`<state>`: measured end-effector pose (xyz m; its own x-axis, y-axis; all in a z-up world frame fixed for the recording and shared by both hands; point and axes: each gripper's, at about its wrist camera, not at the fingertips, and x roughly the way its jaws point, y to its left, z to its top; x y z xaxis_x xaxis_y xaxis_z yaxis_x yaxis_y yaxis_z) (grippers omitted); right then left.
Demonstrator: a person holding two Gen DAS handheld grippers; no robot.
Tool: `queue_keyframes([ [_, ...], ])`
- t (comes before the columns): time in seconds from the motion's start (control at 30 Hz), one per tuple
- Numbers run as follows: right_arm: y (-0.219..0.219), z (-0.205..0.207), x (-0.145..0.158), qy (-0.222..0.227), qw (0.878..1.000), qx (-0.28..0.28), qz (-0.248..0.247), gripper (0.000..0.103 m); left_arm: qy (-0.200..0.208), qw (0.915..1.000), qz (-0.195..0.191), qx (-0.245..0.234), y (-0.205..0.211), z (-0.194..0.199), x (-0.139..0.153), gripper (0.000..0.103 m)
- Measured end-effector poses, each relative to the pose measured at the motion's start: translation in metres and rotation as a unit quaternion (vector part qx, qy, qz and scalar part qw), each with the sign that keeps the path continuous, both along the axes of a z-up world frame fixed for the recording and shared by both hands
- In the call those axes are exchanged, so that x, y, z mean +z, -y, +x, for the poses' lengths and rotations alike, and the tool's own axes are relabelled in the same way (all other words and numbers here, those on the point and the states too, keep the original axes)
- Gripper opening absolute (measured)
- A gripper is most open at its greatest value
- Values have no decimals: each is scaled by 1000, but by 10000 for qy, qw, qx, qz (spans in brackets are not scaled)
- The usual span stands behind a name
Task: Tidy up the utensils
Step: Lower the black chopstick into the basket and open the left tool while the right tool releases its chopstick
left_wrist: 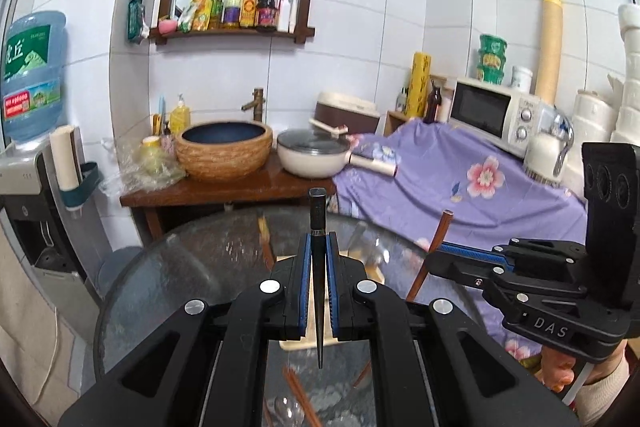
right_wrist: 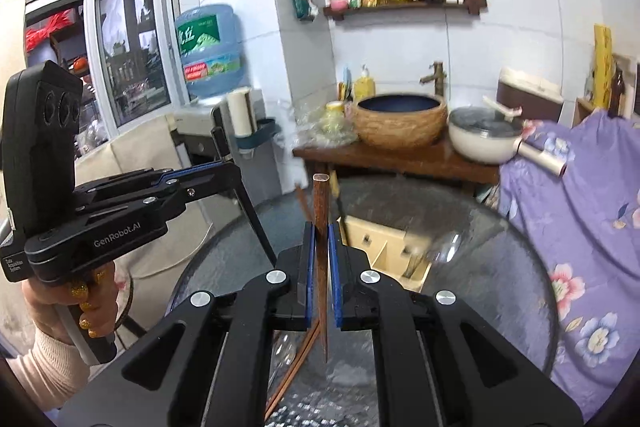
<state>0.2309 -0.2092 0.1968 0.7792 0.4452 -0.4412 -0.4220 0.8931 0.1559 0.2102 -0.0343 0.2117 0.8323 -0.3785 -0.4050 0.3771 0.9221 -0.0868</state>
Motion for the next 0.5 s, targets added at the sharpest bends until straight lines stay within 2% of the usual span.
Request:
queue_keyframes([
  [0.27, 6, 19, 64, 559, 9979, -336, -47, 8, 332, 9986, -309, 257, 6, 27, 49, 7],
  [0.37, 7, 28, 74, 737, 9958, -526, -133, 8, 455, 9973, -360, 457, 10, 41, 55, 7],
  [0.5, 10, 46, 71, 816, 9937, -761, -97, 8, 473, 9961, -403, 624, 13, 59, 47, 7],
])
